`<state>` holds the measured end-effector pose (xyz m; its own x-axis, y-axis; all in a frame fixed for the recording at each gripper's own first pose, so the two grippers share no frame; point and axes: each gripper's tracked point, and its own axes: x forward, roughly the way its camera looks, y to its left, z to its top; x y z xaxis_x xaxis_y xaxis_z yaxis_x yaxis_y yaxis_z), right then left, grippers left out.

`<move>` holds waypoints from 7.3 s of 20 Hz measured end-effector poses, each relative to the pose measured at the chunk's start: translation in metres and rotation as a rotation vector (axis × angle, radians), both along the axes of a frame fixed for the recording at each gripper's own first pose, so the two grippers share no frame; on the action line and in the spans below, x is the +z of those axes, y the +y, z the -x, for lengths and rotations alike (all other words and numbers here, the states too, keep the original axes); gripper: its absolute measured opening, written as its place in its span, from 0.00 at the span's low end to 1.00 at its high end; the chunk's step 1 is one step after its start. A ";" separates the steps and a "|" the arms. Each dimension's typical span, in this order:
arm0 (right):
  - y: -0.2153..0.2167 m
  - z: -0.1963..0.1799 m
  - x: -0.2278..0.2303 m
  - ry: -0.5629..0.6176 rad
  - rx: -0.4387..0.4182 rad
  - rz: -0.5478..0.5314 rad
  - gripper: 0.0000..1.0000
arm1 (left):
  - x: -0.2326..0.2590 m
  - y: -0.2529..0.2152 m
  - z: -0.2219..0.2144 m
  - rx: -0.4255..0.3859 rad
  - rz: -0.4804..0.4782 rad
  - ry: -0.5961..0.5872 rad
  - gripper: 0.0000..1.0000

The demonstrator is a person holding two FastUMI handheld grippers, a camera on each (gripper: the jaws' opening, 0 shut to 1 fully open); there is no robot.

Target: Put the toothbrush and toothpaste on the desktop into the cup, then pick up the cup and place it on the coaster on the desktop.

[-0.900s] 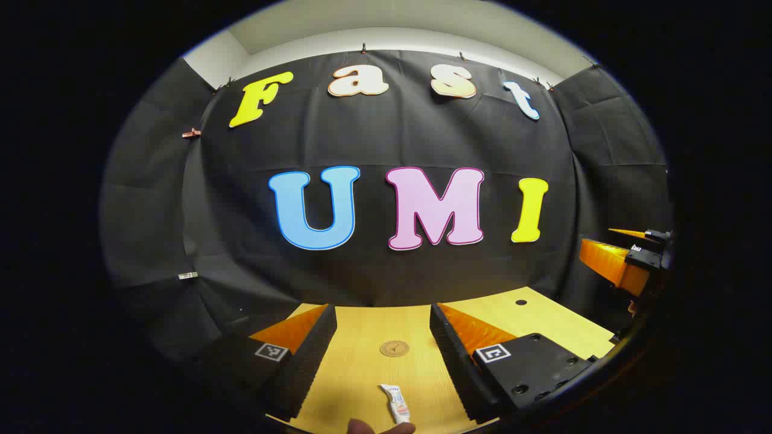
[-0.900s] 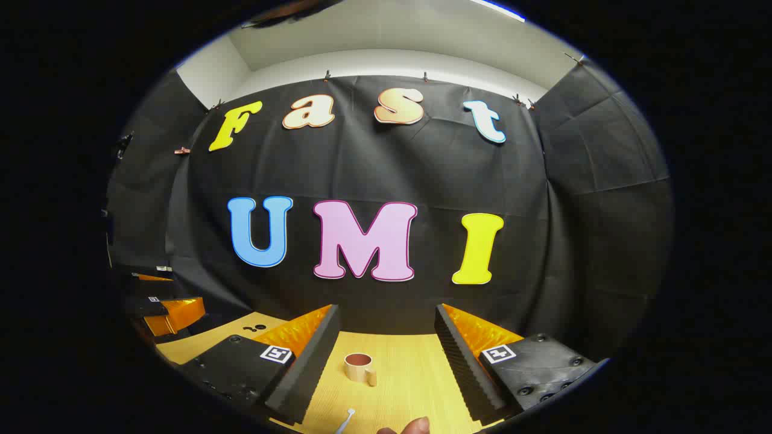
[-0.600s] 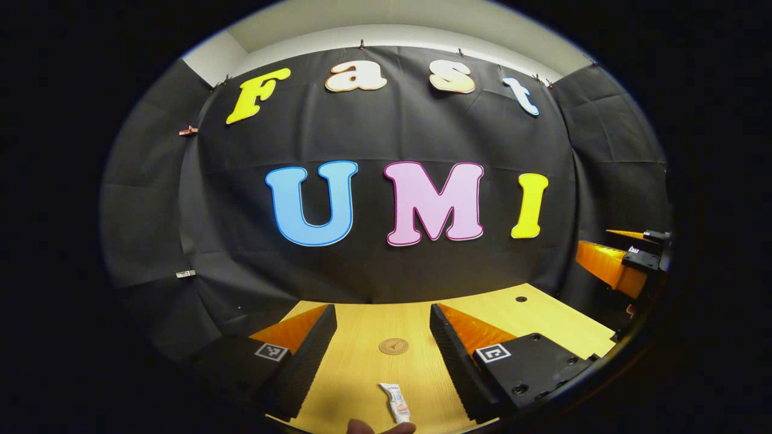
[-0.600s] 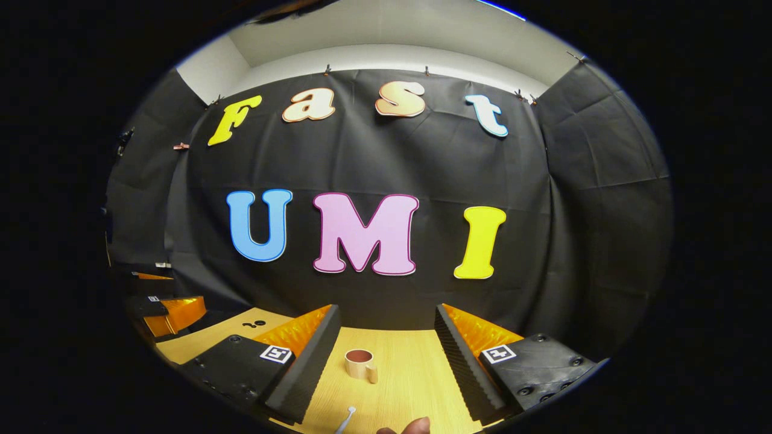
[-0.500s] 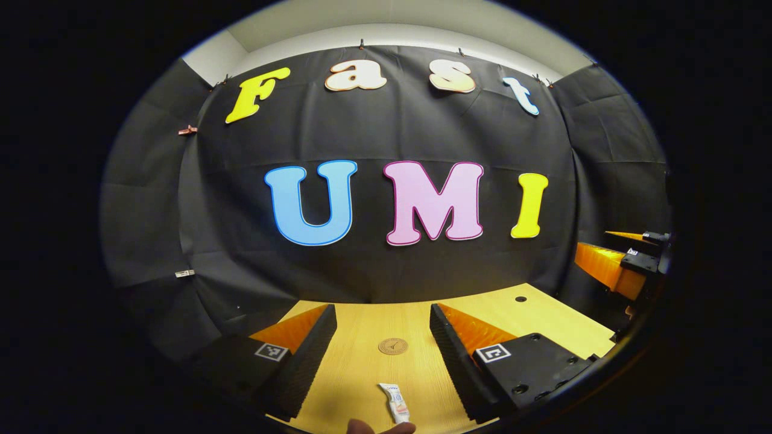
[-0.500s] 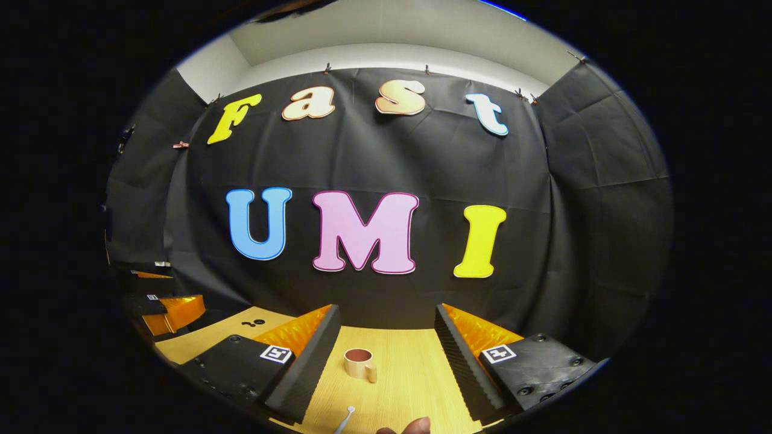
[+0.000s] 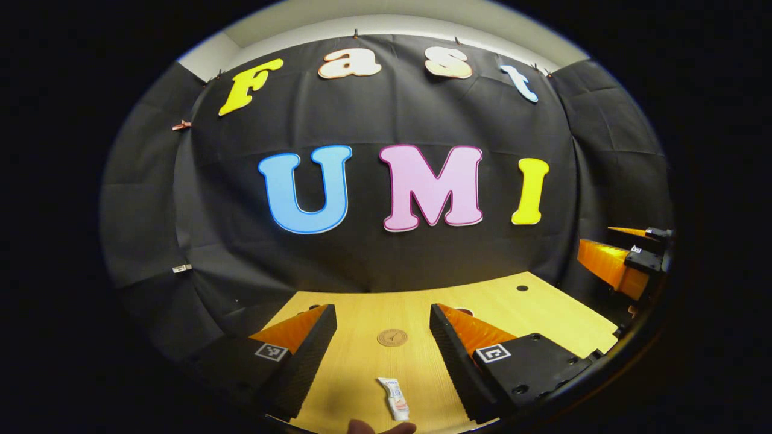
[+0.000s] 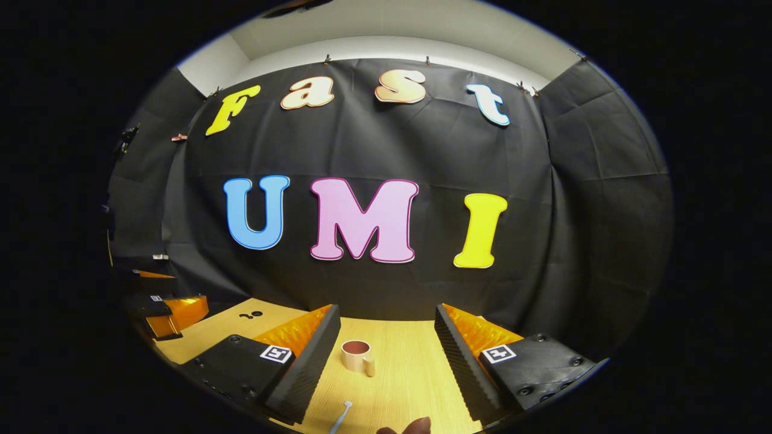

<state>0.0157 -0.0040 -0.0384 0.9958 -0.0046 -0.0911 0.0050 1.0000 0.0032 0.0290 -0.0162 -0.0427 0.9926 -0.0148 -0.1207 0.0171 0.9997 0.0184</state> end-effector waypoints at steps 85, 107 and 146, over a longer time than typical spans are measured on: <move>0.100 0.051 -0.360 1.154 0.106 -0.172 0.11 | -0.279 0.011 -0.048 -0.118 0.305 0.730 0.29; 0.019 -0.132 -0.185 0.406 0.203 -0.399 0.11 | -0.073 -0.119 -0.271 -0.254 0.620 -0.067 0.28; 0.045 -0.286 -0.254 0.278 0.284 -0.491 0.10 | -0.179 -0.148 -0.288 -0.263 0.597 -0.055 0.61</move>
